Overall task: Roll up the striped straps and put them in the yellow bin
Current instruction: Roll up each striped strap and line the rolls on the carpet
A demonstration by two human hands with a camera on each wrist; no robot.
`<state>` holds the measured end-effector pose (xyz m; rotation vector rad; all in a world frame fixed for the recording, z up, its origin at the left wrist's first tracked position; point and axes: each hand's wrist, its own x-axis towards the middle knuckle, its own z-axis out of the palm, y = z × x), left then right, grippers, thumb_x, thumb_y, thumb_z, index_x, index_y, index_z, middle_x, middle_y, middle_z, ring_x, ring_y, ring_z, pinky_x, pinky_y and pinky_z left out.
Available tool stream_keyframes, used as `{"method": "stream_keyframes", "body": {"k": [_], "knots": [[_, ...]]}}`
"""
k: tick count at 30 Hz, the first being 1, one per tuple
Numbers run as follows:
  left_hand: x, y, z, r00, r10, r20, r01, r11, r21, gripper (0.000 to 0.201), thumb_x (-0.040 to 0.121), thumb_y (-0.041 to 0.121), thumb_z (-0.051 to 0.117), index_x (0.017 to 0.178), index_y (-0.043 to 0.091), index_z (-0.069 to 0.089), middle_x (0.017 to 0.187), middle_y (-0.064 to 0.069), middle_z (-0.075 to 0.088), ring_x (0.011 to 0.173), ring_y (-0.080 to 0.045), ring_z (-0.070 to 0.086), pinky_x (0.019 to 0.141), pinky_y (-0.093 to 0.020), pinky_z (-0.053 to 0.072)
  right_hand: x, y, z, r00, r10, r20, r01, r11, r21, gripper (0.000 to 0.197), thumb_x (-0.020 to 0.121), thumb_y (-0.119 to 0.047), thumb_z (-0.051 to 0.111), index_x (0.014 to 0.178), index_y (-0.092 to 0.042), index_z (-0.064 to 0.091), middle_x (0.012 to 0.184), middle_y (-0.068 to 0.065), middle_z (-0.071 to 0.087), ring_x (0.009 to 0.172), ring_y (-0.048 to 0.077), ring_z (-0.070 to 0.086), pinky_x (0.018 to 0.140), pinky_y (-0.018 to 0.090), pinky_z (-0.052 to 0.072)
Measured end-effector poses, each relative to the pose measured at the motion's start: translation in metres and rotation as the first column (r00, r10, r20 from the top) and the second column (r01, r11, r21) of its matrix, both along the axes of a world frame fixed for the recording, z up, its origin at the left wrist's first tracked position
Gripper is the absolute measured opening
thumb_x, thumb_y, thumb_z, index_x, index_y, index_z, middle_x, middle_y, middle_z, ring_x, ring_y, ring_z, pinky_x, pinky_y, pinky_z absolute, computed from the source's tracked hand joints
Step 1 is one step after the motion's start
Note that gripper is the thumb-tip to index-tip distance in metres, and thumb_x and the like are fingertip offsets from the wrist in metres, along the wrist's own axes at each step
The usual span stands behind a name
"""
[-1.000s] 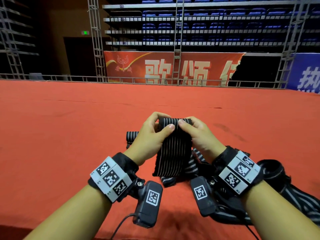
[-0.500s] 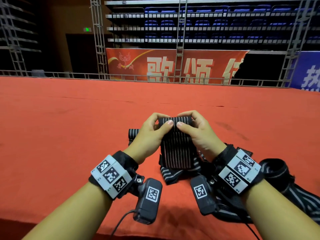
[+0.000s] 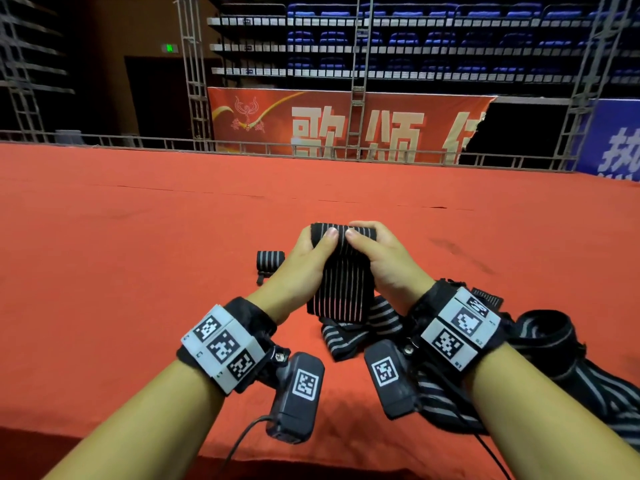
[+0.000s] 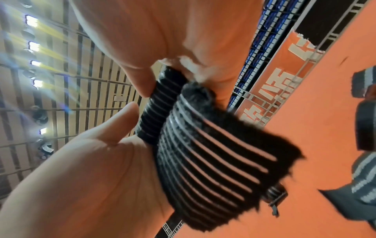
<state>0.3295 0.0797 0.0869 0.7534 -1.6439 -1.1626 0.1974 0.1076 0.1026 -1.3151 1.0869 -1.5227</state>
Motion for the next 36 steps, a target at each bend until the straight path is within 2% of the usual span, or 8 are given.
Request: {"method": "stream_keyframes", "body": {"k": [6, 11, 16, 20, 27, 31, 34, 36], "knots": [[0.01, -0.003, -0.003, 0.999, 0.049, 0.005, -0.048, 0.997, -0.059, 0.024, 0.103, 0.037, 0.043, 0.117, 0.021, 0.053, 0.113, 0.002, 0.063, 0.103, -0.01, 0.062, 0.092, -0.032, 0.05, -0.002, -0.003, -0.003, 0.997, 0.005, -0.072, -0.006, 1.0, -0.016, 0.039, 0.093, -0.01, 0.061, 0.129, -0.007, 0.047, 0.101, 0.008, 0.061, 0.087, 0.017, 0.062, 0.077, 0.031, 0.053], [0.019, -0.007, -0.005, 0.997, 0.069, -0.028, -0.071, 0.993, -0.089, 0.011, 0.1, 0.03, 0.052, 0.111, 0.027, 0.05, 0.111, -0.001, 0.063, 0.104, -0.016, 0.064, 0.092, -0.036, 0.052, -0.01, -0.002, -0.008, 0.976, -0.005, -0.219, -0.003, 0.999, -0.034, 0.023, 0.094, -0.009, 0.058, 0.114, -0.004, 0.048, 0.073, 0.008, 0.053, 0.051, 0.015, 0.05, 0.044, 0.026, 0.043], [0.018, -0.012, -0.004, 0.997, 0.073, 0.027, -0.073, 0.997, -0.024, 0.017, 0.102, 0.034, 0.046, 0.11, 0.022, 0.055, 0.104, 0.003, 0.062, 0.096, -0.012, 0.06, 0.08, -0.03, 0.049, -0.012, -0.001, -0.008, 0.933, -0.057, -0.355, -0.001, 0.987, -0.159, 0.023, 0.088, 0.0, 0.061, 0.1, -0.016, 0.049, 0.089, 0.01, 0.056, 0.069, 0.018, 0.055, 0.05, 0.023, 0.046], [0.019, -0.012, -0.007, 0.997, 0.079, 0.008, -0.078, 0.993, -0.092, 0.011, 0.102, 0.021, 0.048, 0.111, 0.02, 0.055, 0.104, 0.001, 0.06, 0.095, -0.009, 0.058, 0.087, -0.029, 0.049, -0.004, -0.003, -0.008, 0.961, 0.004, -0.276, -0.016, 0.999, -0.041, 0.02, 0.097, -0.021, 0.055, 0.106, -0.004, 0.051, 0.08, 0.006, 0.054, 0.056, 0.013, 0.056, 0.045, 0.026, 0.046], [0.02, -0.011, -0.014, 0.994, 0.1, 0.052, -0.109, 0.974, 0.198, 0.026, 0.104, 0.037, 0.039, 0.094, 0.02, 0.056, 0.09, 0.001, 0.065, 0.078, -0.012, 0.063, 0.07, -0.032, 0.05, 0.008, -0.016, -0.022, 0.951, -0.072, -0.302, 0.04, 0.993, -0.113, 0.015, 0.083, -0.025, 0.066, 0.094, -0.019, 0.059, 0.087, 0.002, 0.058, 0.084, 0.016, 0.055, 0.074, 0.03, 0.046], [0.024, -0.025, -0.027, 0.968, 0.214, 0.131, -0.23, 0.966, 0.12, 0.027, 0.103, 0.027, 0.04, 0.108, 0.009, 0.059, 0.107, -0.011, 0.065, 0.098, -0.026, 0.062, 0.087, -0.042, 0.047, 0.018, -0.028, -0.037, 0.95, -0.031, -0.31, 0.065, 0.993, 0.1, 0.028, 0.1, -0.037, 0.046, 0.091, -0.013, 0.055, 0.075, 0.0, 0.052, 0.066, 0.015, 0.052, 0.061, 0.031, 0.043], [0.032, -0.035, -0.041, 0.968, 0.218, 0.125, -0.235, 0.961, 0.148, 0.021, 0.103, 0.022, 0.038, 0.102, 0.014, 0.057, 0.107, -0.008, 0.063, 0.101, -0.025, 0.06, 0.094, -0.042, 0.046, 0.022, -0.038, -0.05, 0.965, -0.008, -0.261, 0.056, 0.982, 0.18, 0.021, 0.097, -0.028, 0.056, 0.102, -0.009, 0.047, 0.066, 0.005, 0.051, 0.048, 0.015, 0.047, 0.043, 0.026, 0.037], [0.038, -0.043, -0.053, 0.967, 0.219, 0.13, -0.242, 0.95, 0.196, 0.021, 0.104, 0.024, 0.039, 0.119, 0.018, 0.054, 0.121, -0.007, 0.059, 0.11, -0.022, 0.058, 0.098, -0.043, 0.048, 0.024, -0.046, -0.06, 0.978, 0.022, -0.208, 0.031, 0.969, 0.247, 0.019, 0.094, -0.017, 0.06, 0.1, -0.011, 0.043, 0.065, 0.008, 0.051, 0.043, 0.014, 0.046, 0.04, 0.024, 0.034]]}}
